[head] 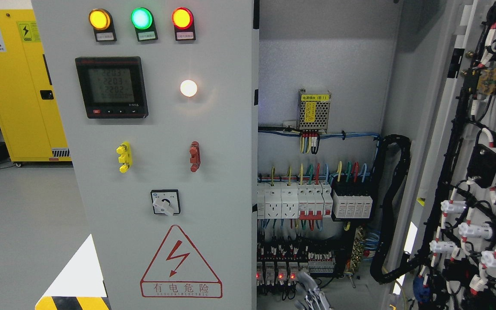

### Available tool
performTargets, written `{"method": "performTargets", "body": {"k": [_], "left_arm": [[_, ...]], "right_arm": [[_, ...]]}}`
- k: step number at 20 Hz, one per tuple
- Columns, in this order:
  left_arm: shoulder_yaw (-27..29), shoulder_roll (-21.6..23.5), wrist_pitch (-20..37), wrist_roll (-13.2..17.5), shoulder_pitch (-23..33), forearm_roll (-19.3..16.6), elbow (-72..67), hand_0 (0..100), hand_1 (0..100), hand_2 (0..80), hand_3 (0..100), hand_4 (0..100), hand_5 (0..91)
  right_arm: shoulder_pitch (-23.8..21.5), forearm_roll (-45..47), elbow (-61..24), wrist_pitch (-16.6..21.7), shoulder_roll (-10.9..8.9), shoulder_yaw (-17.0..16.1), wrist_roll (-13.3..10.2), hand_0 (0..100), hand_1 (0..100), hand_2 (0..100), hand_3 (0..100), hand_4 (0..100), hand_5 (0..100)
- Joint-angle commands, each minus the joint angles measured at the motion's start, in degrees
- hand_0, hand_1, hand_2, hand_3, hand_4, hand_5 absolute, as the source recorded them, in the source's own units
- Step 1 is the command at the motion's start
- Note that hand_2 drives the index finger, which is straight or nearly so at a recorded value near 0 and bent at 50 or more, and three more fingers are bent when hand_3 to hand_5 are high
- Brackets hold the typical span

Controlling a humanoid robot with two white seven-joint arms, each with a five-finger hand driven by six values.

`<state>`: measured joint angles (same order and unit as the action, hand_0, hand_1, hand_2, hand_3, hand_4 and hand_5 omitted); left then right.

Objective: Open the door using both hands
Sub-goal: 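Raise the right hand into the gap behind the indicator-light door's edge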

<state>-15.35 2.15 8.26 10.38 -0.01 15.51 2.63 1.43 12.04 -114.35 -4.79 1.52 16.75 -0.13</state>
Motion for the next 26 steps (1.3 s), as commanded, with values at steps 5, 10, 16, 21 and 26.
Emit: {"method": "performTargets", "body": {"k": [5,10,16,21,26], "left_arm": [[-0.03,-1.62,-0.17,0.08,1.24,-0.12,0.27,12,56,0.0,0,0,0.0],[-0.03,-1.62,-0.17,0.08,1.06,-0.12,0.27,12,56,0.0,0,0,0.0],[-0.03,-1.62,-0.17,0.08,0.45,-0.12,0.27,12,56,0.0,0,0,0.0],[-0.03,-1.09,-0.17,0.08,-0.52,-0.12,0.19,12,56,0.0,0,0,0.0],[-0.03,-1.44,-0.17,0.08,-0.52,-0.12,0.19,12,56,0.0,0,0,0.0]], "right_arm": [[19.11,-0.43,12.91,-0.22,2.09,0.75,-0.57,0,50,4,0,0,0],[26.77,-0.43,21.7,-0.31,2.09,0.39,-0.48,0,50,4,0,0,0],[31.87,0.27,28.48,-0.31,2.09,0.13,-0.04,0,50,4,0,0,0],[33.28,0.27,30.06,-0.48,2.26,-0.22,0.04,0,50,4,0,0,0],[34.69,0.88,29.54,-1.45,2.17,-1.01,0.04,0,50,4,0,0,0]]}}
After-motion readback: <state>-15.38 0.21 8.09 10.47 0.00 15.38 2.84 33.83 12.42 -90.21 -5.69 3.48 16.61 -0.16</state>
